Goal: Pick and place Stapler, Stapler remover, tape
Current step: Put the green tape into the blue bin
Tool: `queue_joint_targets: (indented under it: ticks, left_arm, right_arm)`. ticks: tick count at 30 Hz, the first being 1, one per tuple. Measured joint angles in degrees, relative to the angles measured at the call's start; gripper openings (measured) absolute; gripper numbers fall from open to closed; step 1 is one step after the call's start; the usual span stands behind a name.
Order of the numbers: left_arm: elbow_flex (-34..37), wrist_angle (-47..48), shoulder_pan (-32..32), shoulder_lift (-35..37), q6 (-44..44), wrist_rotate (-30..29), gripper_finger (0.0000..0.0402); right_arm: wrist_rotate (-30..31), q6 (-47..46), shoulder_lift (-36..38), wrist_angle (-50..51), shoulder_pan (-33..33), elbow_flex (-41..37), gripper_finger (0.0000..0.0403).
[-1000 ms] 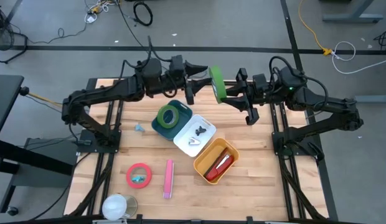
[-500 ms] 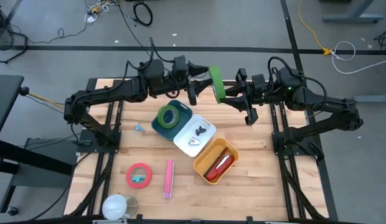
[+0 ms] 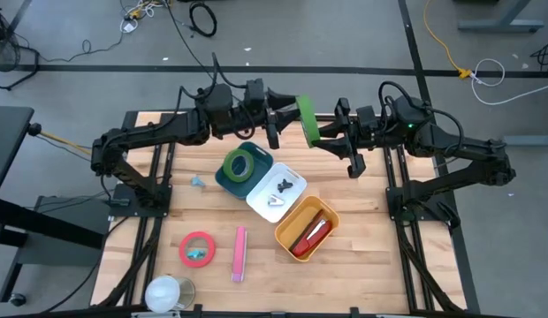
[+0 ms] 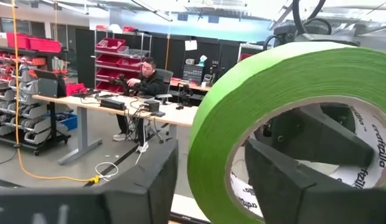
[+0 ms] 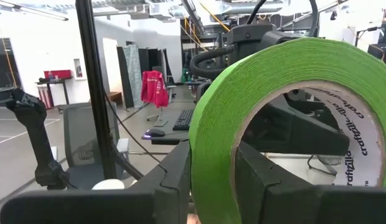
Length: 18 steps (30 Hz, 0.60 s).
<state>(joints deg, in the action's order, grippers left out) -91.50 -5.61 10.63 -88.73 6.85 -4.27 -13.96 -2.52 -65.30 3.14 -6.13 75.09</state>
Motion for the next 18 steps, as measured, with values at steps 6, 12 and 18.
queue_joint_targets:
  ticks: [6, 12, 18]
  left_arm:
    - [0.0, 0.0, 0.0, 0.0, 0.0, 1.6, 0.014]
    - [0.0, 0.1, 0.0, 0.0, -0.3, 2.4, 0.0111]
    - [0.0, 0.2, 0.0, 0.0, -0.4, 2.4, 0.0102]
  right_arm:
    - [0.0, 0.0, 0.0, 0.5, 0.0, 0.0, 0.0089]
    - [0.0, 0.0, 0.0, 0.6, 0.0, 0.0, 0.0089]
    - [-0.1, 0.0, 0.0, 0.6, 0.0, 0.0, 0.0092]
